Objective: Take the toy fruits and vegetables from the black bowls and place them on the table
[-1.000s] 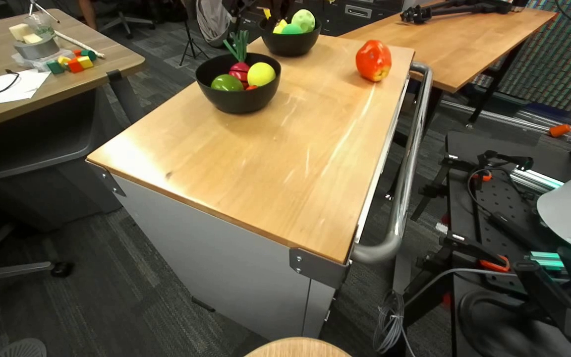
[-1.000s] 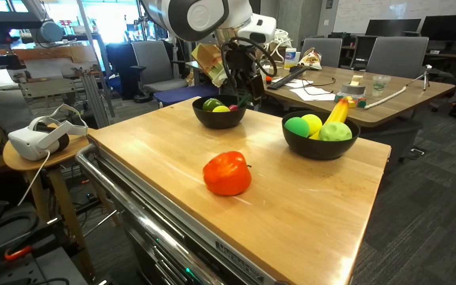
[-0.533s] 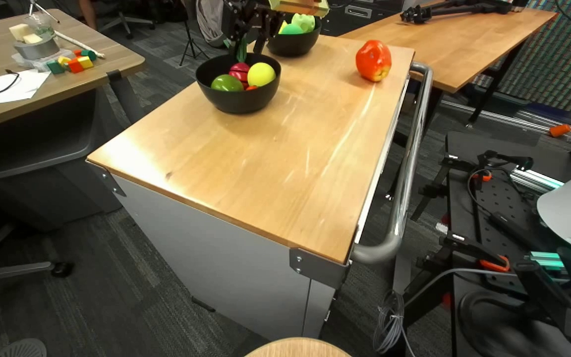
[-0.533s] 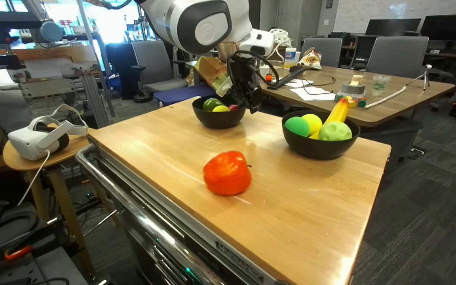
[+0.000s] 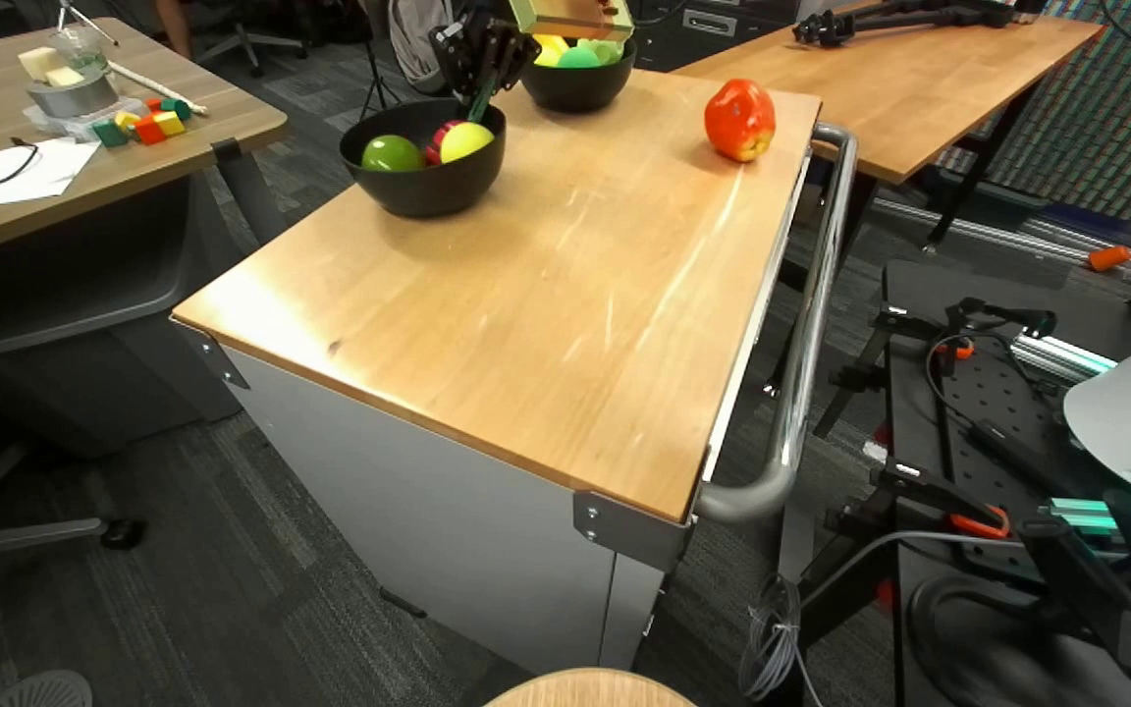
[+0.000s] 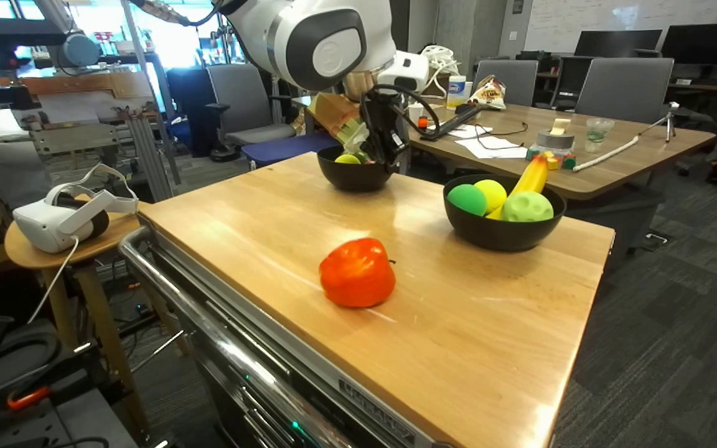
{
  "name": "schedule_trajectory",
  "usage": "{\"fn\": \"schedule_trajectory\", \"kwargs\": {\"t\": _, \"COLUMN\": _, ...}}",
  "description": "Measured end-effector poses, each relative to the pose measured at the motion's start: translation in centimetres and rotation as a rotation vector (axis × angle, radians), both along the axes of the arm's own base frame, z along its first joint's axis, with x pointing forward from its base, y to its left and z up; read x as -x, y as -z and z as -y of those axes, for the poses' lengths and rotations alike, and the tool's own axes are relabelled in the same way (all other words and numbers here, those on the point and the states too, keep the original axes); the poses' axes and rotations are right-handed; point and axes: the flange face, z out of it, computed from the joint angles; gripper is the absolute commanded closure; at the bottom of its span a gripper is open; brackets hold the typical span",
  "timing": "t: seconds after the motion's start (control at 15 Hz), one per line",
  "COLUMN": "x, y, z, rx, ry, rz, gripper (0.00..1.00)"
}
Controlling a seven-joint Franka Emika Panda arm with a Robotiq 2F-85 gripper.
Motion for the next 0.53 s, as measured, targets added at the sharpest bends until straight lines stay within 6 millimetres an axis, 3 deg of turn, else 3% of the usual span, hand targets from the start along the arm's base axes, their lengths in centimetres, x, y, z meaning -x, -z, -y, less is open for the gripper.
{"fn": "schedule_trajectory", "kwargs": {"t": 0.13, "x": -0.10, "y": -0.17, "z": 0.01, "rx": 0.001, "ry": -0.001, "rz": 0.004, "gripper": 0.92}}
{"fn": "schedule_trajectory", "kwargs": {"t": 0.53, "x": -0.36, "y": -0.64, "z": -0.15, "rx": 0.009, "ry": -0.020, "rz": 0.013, "gripper": 0.93}}
